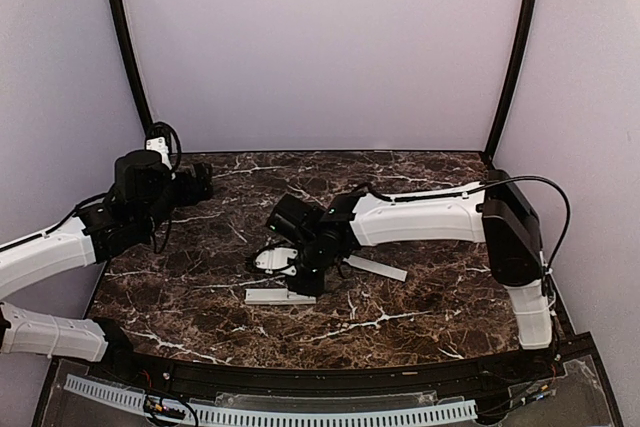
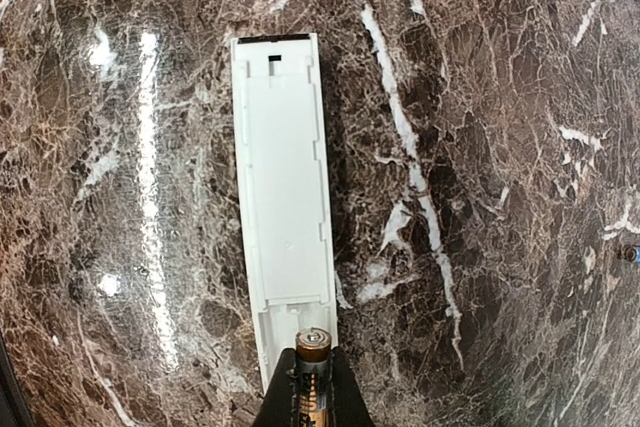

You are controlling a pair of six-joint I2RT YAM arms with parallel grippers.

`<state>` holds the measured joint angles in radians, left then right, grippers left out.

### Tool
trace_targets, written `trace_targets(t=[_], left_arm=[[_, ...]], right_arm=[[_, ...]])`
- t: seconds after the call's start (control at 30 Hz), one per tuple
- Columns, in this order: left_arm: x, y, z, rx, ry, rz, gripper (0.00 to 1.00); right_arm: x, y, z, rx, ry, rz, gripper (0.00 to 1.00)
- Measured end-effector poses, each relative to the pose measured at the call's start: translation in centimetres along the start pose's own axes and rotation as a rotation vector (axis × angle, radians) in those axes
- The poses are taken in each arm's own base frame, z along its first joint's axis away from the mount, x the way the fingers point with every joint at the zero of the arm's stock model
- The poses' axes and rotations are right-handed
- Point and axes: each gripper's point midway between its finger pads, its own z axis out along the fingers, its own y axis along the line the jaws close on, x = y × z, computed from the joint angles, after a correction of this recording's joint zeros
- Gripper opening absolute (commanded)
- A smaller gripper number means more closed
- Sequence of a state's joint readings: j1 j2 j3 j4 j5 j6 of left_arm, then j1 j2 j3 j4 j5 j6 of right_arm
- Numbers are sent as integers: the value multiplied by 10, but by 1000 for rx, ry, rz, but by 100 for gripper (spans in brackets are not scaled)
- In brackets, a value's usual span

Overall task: Load the batteries into the remote control
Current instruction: Place the battery in the battery compartment.

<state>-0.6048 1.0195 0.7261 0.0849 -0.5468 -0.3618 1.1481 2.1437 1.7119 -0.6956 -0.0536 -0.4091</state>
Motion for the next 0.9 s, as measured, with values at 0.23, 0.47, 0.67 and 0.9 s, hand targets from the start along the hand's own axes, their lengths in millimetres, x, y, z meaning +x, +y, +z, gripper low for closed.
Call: trace_targets(t=[0.23, 0.47, 0.67, 0.9], left_arm=[[2, -2, 4, 8, 1, -2, 99], [0, -1, 5, 6, -5, -7, 99], [-2, 0, 5, 4, -9, -10, 99], [-2, 1, 6, 1, -10, -10, 99]], right_arm=[[2, 1, 4, 22, 19, -31, 0], [7, 0, 8, 60, 42, -61, 4], [5, -2, 12, 79, 44, -79, 10], [8, -1, 17, 76, 53, -87, 14]])
